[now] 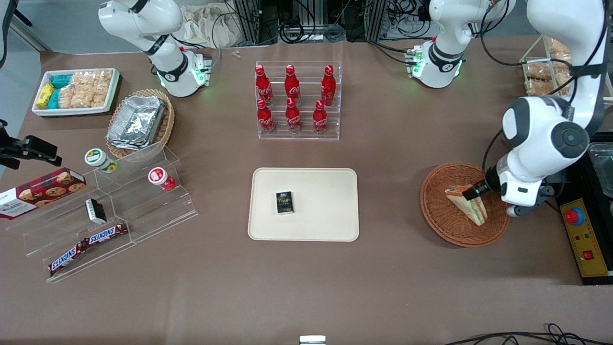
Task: Place sandwich from basket to tray
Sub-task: 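Lower the open left gripper around the wrapped sandwich in the basket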
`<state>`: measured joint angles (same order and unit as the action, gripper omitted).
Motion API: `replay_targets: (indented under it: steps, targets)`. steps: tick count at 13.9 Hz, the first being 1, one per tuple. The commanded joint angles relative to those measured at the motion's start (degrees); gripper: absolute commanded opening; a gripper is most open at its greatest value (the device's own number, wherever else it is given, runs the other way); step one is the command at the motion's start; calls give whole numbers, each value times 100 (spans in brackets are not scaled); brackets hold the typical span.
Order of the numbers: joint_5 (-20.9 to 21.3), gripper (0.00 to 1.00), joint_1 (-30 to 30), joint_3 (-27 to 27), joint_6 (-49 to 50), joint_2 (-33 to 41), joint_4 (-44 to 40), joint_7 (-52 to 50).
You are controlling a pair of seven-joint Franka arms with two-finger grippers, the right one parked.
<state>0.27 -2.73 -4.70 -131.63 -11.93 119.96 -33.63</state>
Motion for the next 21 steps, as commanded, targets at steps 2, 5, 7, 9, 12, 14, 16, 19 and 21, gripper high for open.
replay_targets:
  steps: [2,5,7,9,12,14,16,19,21]
  targets:
    - [376,100,-8,13,-503,-352,80,-520]
    - [606,100,-17,30,-758,-608,80,-627]
    - [606,100,-8,83,-777,-687,72,-627]
    - [606,100,-8,92,-820,-766,72,-627]
    - [606,95,-8,83,-961,-898,72,-627]
    - [606,89,-8,83,-970,-934,72,-627]
    - [606,83,-8,83,-1022,-951,72,-627]
    - [606,70,-8,83,-1032,-1013,63,-627]
    - [606,55,-8,83,-1084,-1056,54,-627]
